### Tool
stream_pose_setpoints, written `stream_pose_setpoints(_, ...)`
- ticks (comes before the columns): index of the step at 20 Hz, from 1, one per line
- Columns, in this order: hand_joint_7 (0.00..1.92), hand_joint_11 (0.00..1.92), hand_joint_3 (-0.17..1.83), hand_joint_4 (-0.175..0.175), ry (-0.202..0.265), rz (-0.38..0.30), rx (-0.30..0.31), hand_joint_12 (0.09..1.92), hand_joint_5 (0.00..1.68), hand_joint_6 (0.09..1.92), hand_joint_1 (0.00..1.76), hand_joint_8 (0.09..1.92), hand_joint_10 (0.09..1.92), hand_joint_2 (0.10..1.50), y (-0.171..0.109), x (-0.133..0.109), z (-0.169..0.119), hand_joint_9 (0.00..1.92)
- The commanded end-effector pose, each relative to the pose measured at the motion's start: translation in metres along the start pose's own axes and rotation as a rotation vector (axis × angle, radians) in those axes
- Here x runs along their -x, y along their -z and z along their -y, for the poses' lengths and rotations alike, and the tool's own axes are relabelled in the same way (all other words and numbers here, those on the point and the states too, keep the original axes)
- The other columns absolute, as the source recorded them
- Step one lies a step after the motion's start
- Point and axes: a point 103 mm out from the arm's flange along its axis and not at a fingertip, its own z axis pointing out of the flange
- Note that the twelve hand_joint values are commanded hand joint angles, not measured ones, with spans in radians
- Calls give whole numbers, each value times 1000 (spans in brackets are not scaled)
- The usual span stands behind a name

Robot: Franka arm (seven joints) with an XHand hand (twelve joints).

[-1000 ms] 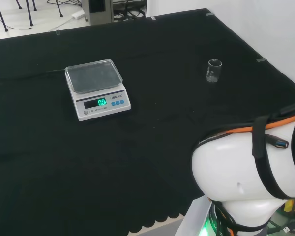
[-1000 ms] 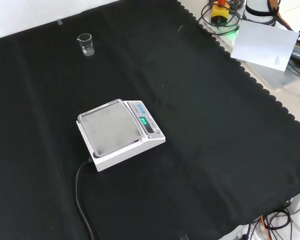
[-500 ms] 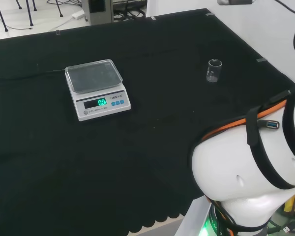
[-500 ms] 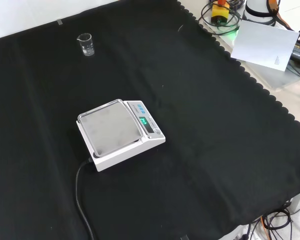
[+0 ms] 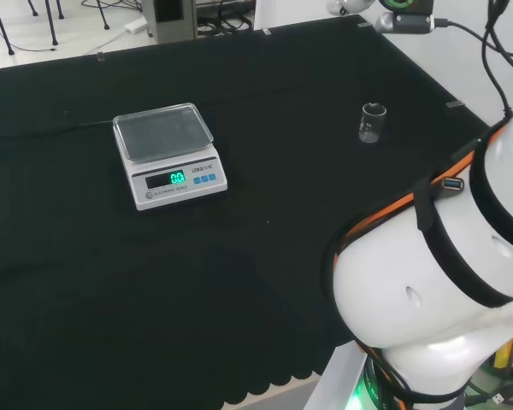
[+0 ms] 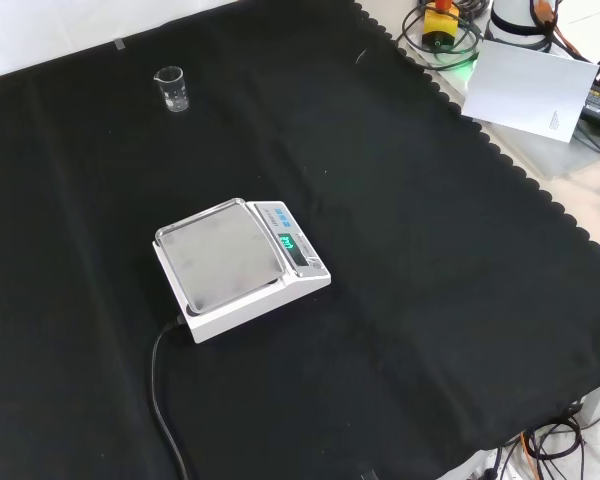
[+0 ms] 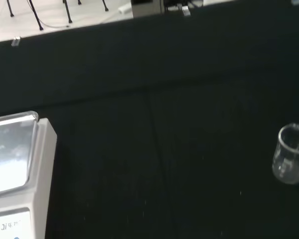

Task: Pick up the beaker.

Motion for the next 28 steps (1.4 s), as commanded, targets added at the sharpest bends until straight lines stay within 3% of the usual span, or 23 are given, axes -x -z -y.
stream_pose_setpoints(1, 689, 462, -175, -88, -43, -68, -48, 1356, 608, 831, 787, 773, 744, 1175, -29, 26, -26, 855)
stream_pose_setpoints(6, 690, 464, -175, -90, -70, -84, -96, 1356, 609, 838, 792, 774, 746, 1177, -52, 40, -41, 855)
stream_pose_setpoints(9, 690, 464, -175, -91, -91, -57, -96, 1356, 609, 842, 797, 775, 747, 1179, -70, 44, -56, 855)
stream_pose_setpoints(15, 632, 469, -175, -94, -153, -19, 82, 1353, 591, 865, 810, 806, 791, 1181, -88, 51, -70, 794)
stream_pose_setpoints(23, 544, 445, -175, -94, -199, -32, -18, 1364, 537, 886, 815, 849, 846, 1183, -103, 79, -105, 702)
stream_pose_setpoints(28, 531, 439, -175, -94, -211, -43, 9, 1366, 530, 890, 817, 853, 852, 1183, -98, 90, -106, 693)
